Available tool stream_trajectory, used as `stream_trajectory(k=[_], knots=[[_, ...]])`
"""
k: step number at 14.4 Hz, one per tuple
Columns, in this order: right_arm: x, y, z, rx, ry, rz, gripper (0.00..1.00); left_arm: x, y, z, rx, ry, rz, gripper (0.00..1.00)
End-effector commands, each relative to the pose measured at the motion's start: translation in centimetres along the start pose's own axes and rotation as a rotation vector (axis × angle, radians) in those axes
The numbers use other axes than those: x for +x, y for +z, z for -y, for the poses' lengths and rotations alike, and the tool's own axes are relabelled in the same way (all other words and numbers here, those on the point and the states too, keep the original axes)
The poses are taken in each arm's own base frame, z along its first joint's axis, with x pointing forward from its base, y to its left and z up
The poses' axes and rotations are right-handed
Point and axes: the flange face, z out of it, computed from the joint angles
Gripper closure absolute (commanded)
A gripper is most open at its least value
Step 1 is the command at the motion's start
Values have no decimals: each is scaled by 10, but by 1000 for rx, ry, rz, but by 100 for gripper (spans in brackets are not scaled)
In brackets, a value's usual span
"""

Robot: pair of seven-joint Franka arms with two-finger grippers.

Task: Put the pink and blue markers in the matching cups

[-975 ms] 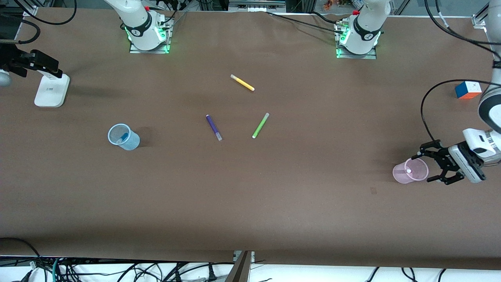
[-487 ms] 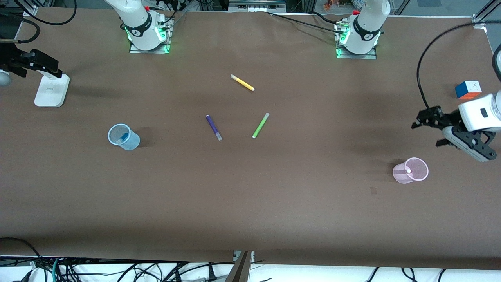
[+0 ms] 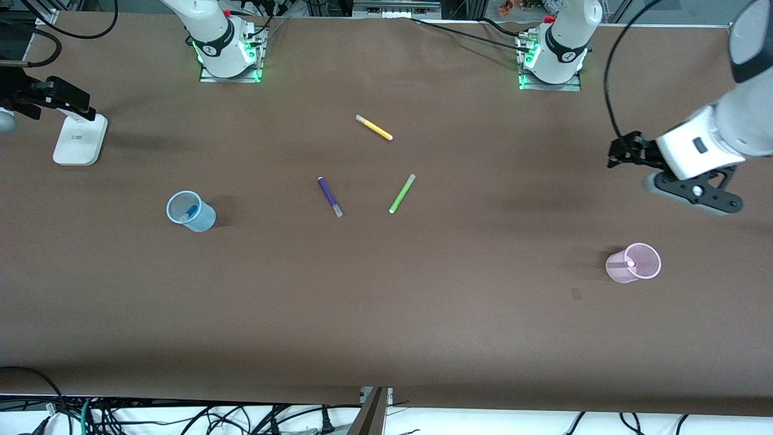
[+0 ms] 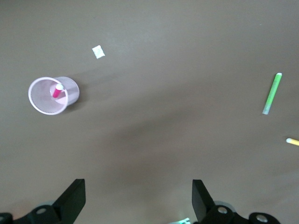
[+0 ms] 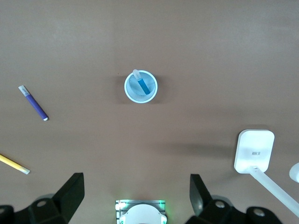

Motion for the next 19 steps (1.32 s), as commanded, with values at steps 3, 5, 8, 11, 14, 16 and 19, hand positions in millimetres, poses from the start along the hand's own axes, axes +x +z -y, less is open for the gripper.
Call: stream_trajectory(k=[3,5,8,11,14,16,19], knots=[[2,-6,-1,-7,3,-1,0,3,-14,-37,37,-48,15,0],[2,-6,-2,-5,4,-3,0,2,-13,-49,42,-51,19,0],[2,-6,-2,-3,5,-3,0,0,-13,-57,44,-39,20,0],[2,-6,-3,-3,7,-3,0,-17,-22,-76,71,-15,-5,0],[2,-6,-4,-3,8,-3,0,-38,-11,-74,108,-19,-80,0],[2,-6,-4,-3,8,-4,0,-45,-11,-72,111,-26,-109,0],[2,-6,-5,-3,10,-4,0,-48,-18,-37,101,-91,-127,0]])
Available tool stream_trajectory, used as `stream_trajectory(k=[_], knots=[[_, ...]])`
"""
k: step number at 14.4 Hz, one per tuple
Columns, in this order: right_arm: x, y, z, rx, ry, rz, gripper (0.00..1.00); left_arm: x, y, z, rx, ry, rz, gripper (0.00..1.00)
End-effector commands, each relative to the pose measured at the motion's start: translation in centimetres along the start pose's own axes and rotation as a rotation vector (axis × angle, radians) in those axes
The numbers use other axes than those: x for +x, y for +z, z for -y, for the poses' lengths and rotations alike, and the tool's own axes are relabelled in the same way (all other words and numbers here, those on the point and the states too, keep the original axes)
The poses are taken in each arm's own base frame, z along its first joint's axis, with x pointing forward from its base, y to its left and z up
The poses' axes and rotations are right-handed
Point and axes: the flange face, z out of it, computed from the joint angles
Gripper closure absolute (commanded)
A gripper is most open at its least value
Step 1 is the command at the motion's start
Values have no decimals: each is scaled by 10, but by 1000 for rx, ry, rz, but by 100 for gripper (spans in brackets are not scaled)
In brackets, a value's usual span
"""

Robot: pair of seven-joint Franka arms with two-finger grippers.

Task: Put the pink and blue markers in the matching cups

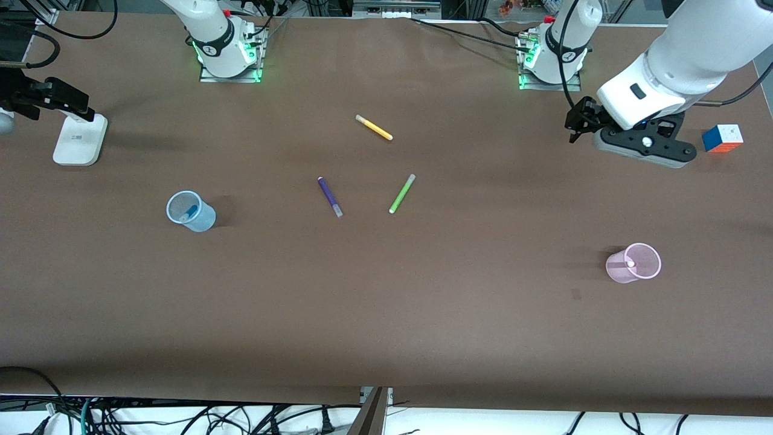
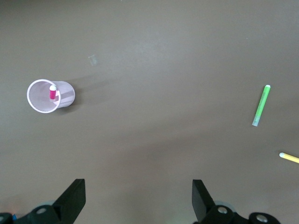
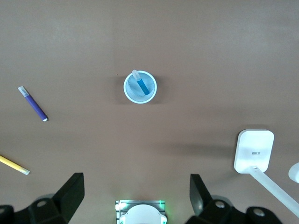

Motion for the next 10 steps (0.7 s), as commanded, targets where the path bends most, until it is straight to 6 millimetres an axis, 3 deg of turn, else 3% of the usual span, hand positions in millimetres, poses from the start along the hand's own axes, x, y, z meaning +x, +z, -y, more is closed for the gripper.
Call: stream_trajectory(k=[1,10], knots=[[1,-6,-2,-3,4,-5,0,-11,0,44,4,-80,-18,0],[1,-6,-3,-3,7,-5,0,-5,14,54,-5,-95,11,0]])
